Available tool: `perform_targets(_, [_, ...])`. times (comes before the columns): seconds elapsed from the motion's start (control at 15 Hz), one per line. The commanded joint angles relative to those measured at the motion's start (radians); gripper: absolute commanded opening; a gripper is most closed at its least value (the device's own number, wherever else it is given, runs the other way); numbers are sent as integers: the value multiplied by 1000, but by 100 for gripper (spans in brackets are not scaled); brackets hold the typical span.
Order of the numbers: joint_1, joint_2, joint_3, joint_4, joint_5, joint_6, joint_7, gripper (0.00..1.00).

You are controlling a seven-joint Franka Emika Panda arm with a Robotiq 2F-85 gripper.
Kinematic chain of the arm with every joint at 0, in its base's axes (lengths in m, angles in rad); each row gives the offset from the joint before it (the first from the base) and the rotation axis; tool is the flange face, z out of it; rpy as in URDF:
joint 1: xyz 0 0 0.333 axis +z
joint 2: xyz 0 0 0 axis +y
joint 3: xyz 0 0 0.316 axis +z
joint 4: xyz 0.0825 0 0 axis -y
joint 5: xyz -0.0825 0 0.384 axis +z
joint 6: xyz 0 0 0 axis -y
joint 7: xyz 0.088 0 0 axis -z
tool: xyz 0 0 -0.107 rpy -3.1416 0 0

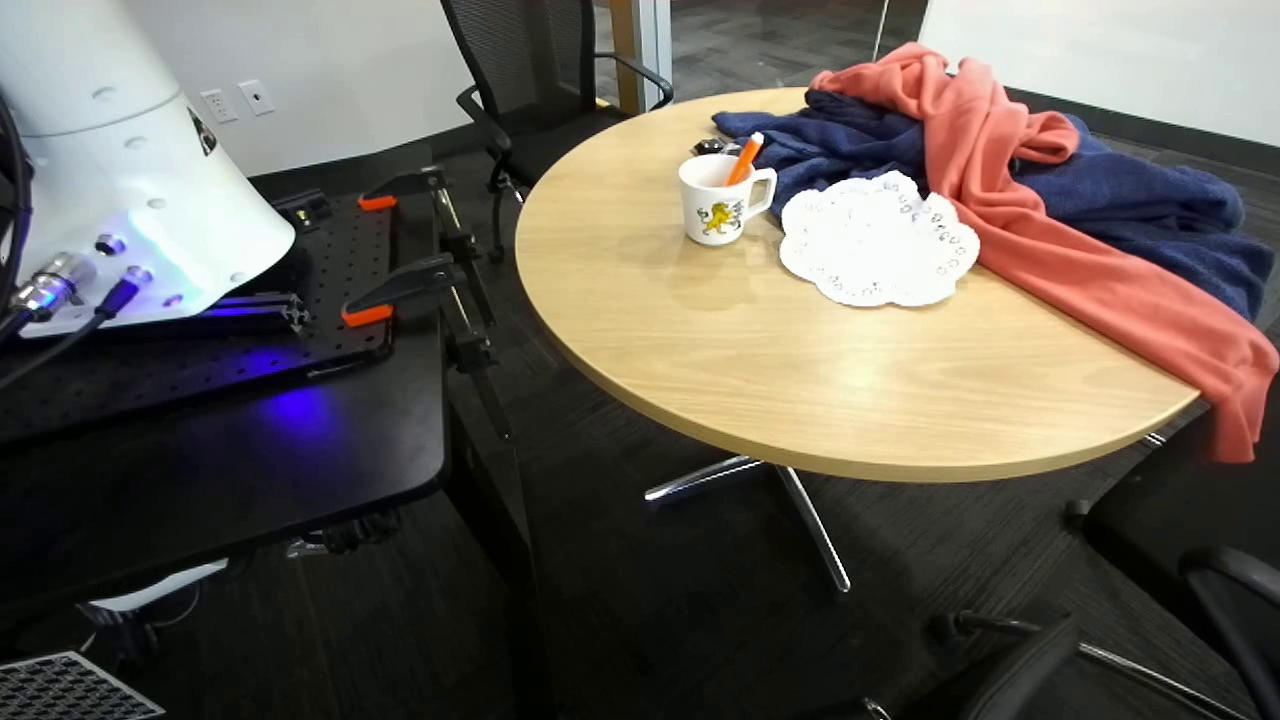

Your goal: Take the marker out of the mug and put it on the table

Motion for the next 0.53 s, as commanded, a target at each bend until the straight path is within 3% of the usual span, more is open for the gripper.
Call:
perform_targets(0.0, [-1,0,1,1,0,-2,0,100])
perform_targets(0.47, [-2,147,-4,1,56,295,39,100])
